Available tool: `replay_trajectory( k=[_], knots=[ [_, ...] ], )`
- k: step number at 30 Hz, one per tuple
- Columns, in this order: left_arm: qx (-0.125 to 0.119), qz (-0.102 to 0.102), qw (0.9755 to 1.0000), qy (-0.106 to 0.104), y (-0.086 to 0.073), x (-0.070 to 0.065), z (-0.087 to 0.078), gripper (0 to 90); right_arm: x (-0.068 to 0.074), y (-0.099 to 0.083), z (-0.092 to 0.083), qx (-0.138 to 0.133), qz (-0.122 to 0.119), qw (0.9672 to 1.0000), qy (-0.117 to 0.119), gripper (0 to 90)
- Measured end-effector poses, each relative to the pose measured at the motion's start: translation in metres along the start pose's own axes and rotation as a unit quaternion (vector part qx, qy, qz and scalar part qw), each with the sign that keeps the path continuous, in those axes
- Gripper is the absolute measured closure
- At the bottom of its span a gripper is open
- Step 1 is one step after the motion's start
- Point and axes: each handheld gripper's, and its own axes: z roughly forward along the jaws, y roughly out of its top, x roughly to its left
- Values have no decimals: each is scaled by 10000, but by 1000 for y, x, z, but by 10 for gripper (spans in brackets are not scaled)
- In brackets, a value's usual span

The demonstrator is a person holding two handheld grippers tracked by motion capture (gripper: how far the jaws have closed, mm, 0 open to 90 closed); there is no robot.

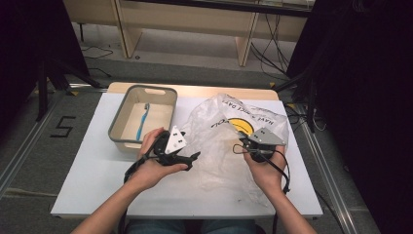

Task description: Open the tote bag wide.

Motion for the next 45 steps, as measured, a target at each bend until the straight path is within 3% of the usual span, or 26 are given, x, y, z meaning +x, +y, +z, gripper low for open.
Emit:
replay_trajectory(
  k=[9,23,45],
  knots=[
    [-70,-435,9987,271,-14,34,-27,202,1,0,0,4,-15,10000,27,900],
    [116,-741,9954,592,-26,68,-41,202,0,-1,0,41,8,10000,56,900],
    [185,-1083,9908,794,-37,92,-48,203,-2,-2,-1,54,74,10000,14,900]
  ],
)
